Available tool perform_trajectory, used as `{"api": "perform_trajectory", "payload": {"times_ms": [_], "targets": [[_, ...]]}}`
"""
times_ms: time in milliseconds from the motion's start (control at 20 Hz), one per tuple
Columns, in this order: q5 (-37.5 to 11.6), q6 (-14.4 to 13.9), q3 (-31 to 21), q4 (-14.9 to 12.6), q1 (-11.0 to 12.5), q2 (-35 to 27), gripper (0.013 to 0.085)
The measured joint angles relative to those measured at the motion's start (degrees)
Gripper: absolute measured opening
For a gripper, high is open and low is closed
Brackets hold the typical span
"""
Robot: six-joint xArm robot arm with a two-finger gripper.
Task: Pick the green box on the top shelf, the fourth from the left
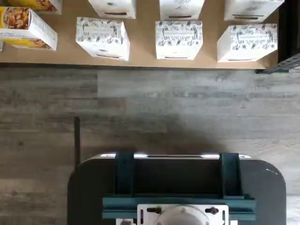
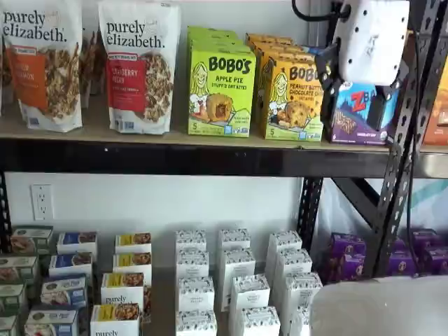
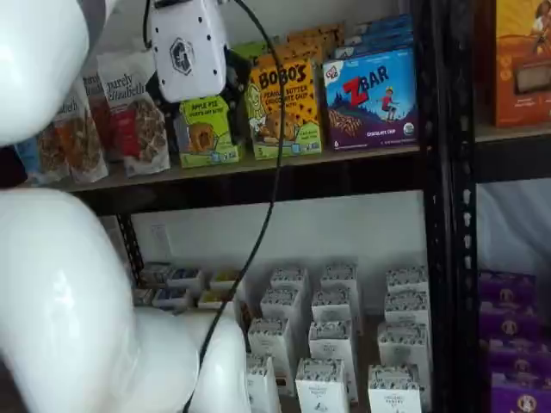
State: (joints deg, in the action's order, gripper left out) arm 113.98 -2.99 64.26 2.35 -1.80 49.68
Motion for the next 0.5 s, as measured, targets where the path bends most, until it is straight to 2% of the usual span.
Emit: {"api": "perform_trajectory", "payload": {"times_ms": [50,100,150,250,500], "targets": [[-0.49,0.56,-0.32,0.99,0.87,0.33,0.085],[-2.47,2.79,-1.69,5.05,4.82,1.78,0.085],[-3.67,4.01,-2.39,7.21,6.73,2.59,0.085],[-4.21,4.56,-2.61,8.08,7.3,2.89,0.085],[-4.27,4.36,-2.66,7.74,6.89,2.86,0.085]]}}
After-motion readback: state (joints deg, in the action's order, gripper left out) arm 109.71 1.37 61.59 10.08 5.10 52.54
